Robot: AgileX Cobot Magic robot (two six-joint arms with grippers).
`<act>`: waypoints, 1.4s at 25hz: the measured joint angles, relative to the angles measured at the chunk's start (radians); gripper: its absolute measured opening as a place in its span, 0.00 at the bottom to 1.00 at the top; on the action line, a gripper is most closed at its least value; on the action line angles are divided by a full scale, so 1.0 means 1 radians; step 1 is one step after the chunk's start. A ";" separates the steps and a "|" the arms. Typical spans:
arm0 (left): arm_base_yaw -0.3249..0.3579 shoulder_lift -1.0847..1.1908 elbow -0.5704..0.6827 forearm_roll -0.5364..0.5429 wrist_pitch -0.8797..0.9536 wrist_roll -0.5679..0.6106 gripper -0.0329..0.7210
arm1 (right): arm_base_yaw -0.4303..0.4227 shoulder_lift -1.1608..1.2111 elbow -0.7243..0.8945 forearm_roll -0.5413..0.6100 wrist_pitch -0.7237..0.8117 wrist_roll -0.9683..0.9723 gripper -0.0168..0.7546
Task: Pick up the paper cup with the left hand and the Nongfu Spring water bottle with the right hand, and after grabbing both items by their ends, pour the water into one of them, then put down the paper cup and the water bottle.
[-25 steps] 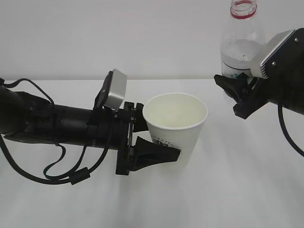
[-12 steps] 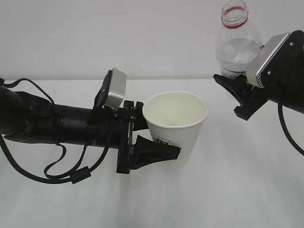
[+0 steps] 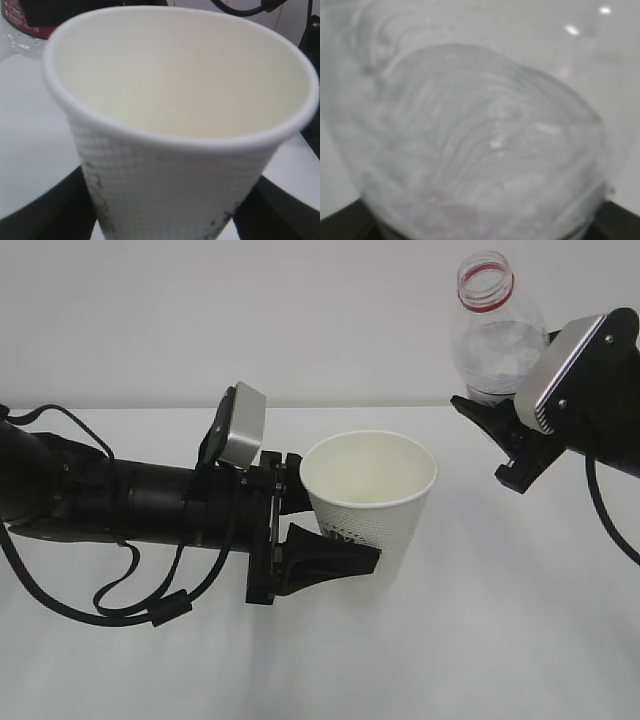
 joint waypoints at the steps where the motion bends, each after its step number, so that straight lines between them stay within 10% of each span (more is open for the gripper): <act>1: 0.000 0.000 0.000 0.000 0.000 0.000 0.79 | 0.000 0.000 0.000 0.000 0.000 0.000 0.67; 35: -0.027 0.000 0.000 0.000 -0.005 0.047 0.77 | 0.000 0.007 0.000 -0.001 -0.022 -0.346 0.67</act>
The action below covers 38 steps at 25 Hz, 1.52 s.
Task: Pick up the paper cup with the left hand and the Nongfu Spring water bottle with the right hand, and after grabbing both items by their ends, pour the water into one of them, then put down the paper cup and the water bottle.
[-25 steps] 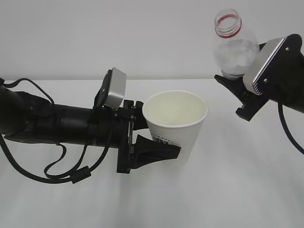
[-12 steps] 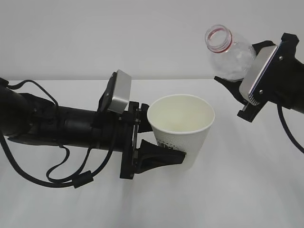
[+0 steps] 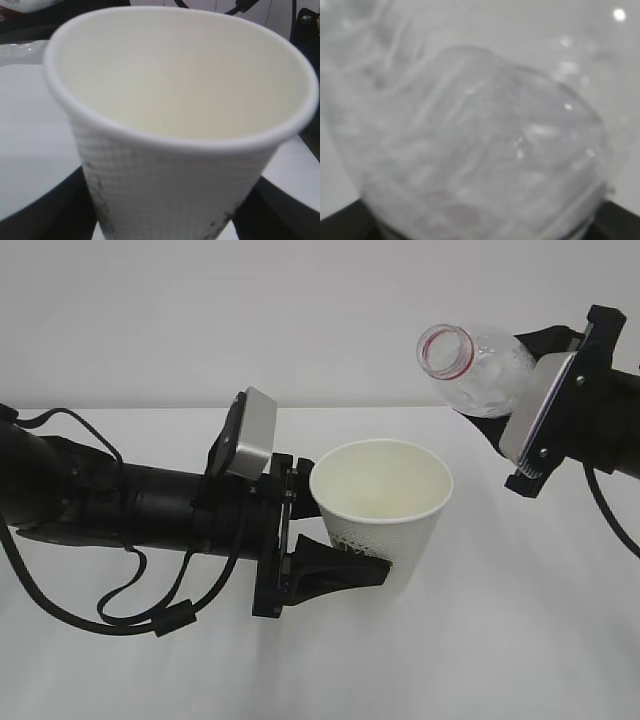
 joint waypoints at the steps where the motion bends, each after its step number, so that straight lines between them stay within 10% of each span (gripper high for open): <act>1: 0.000 0.000 0.000 0.000 0.000 0.000 0.77 | 0.000 0.000 0.000 0.002 0.000 -0.014 0.67; 38: 0.000 0.000 0.000 -0.016 -0.002 0.002 0.76 | 0.000 0.002 -0.080 -0.001 -0.015 -0.251 0.67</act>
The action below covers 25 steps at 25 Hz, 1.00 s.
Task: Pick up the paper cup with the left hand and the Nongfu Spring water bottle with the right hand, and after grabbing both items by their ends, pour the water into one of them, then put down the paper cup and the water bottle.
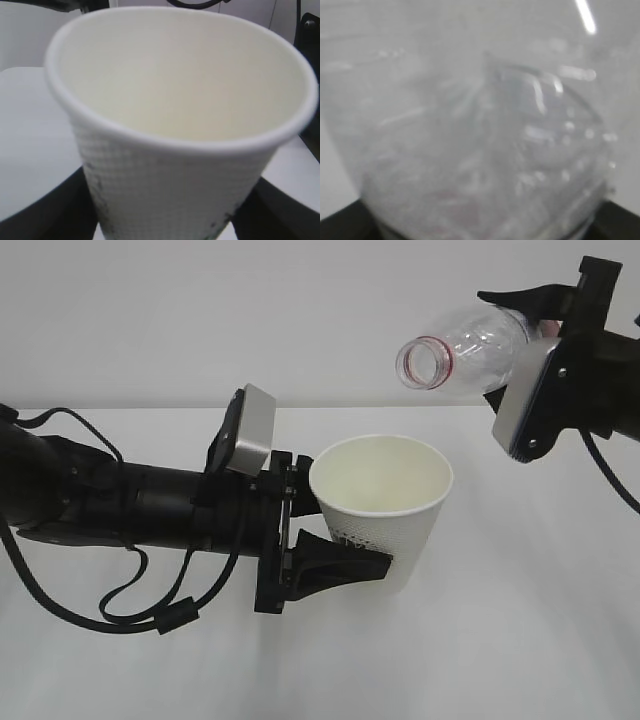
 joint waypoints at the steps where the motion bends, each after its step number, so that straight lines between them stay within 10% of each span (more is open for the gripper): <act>1: 0.000 0.000 0.000 0.000 0.000 0.000 0.76 | 0.000 0.000 0.000 0.000 0.002 -0.004 0.67; 25: 0.000 0.000 0.000 0.047 0.000 0.000 0.75 | 0.000 0.000 0.000 0.000 0.014 -0.138 0.67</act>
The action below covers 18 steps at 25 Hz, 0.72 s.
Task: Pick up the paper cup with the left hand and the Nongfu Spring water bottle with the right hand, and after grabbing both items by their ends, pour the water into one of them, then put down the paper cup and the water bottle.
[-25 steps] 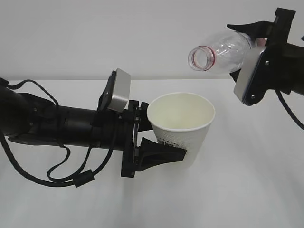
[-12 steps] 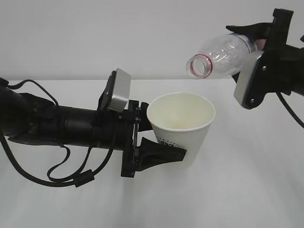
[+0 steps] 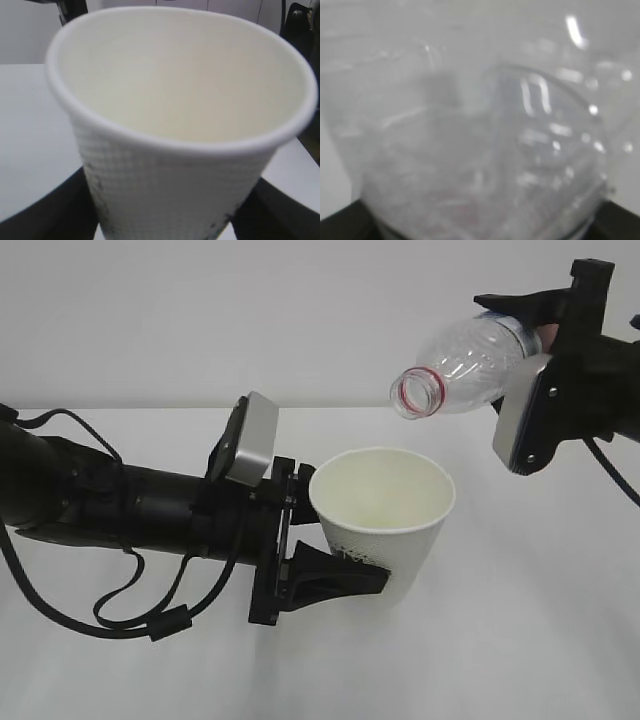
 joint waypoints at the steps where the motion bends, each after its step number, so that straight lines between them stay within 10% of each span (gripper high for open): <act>1: 0.000 0.000 0.000 0.000 0.000 0.000 0.75 | 0.000 0.000 0.000 0.000 0.000 -0.010 0.67; 18: 0.000 0.000 0.000 0.002 0.000 0.000 0.75 | 0.000 0.000 0.000 0.000 0.000 -0.055 0.67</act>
